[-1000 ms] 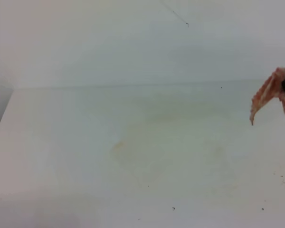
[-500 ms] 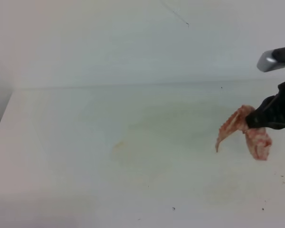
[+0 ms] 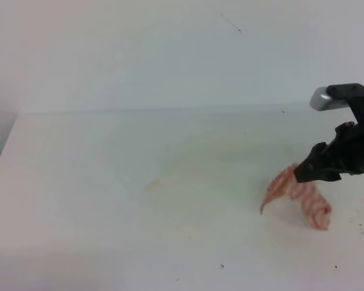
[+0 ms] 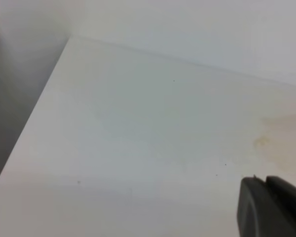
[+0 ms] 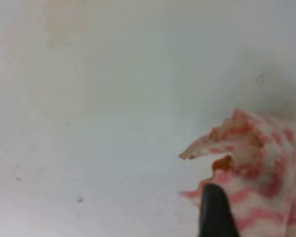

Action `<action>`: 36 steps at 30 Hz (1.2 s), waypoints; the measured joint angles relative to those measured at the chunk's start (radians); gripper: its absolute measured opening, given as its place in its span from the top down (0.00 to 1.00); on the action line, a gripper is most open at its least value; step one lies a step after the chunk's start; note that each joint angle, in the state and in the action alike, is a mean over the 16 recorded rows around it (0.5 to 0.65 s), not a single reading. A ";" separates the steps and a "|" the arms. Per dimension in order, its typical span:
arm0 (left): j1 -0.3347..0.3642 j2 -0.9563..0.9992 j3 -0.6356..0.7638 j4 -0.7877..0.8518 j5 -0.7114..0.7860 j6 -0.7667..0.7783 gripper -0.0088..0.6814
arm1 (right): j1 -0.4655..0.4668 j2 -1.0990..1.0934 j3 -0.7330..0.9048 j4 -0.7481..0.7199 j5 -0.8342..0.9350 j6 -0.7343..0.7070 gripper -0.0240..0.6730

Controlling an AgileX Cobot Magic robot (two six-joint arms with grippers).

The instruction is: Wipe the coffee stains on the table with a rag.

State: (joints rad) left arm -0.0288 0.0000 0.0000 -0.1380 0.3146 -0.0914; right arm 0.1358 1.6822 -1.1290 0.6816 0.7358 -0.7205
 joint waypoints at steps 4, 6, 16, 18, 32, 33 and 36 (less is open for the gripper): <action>0.000 0.000 0.000 0.000 0.000 0.000 0.99 | 0.000 -0.017 -0.022 0.000 0.015 0.009 0.33; 0.000 0.000 0.000 0.000 0.000 0.000 0.99 | 0.000 -0.034 -0.038 0.000 0.032 0.013 0.27; 0.000 0.000 0.000 0.000 0.000 0.000 0.99 | 0.000 -0.184 -0.144 -0.029 0.162 0.022 0.56; 0.000 0.000 0.000 0.000 0.000 0.000 0.99 | 0.000 -0.221 -0.162 -0.033 0.184 0.024 0.66; 0.000 0.000 0.000 0.000 0.000 0.000 0.99 | 0.000 -0.331 -0.207 -0.029 0.225 0.040 0.96; 0.000 0.000 0.000 0.000 0.000 0.000 0.99 | 0.000 -0.330 -0.207 -0.029 0.225 0.040 0.97; 0.000 0.000 0.000 0.000 0.000 0.000 0.99 | 0.000 -0.329 -0.207 -0.030 0.224 0.040 0.97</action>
State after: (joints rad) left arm -0.0288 0.0000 0.0000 -0.1380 0.3146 -0.0914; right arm 0.1358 1.3527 -1.3356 0.6512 0.9600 -0.6804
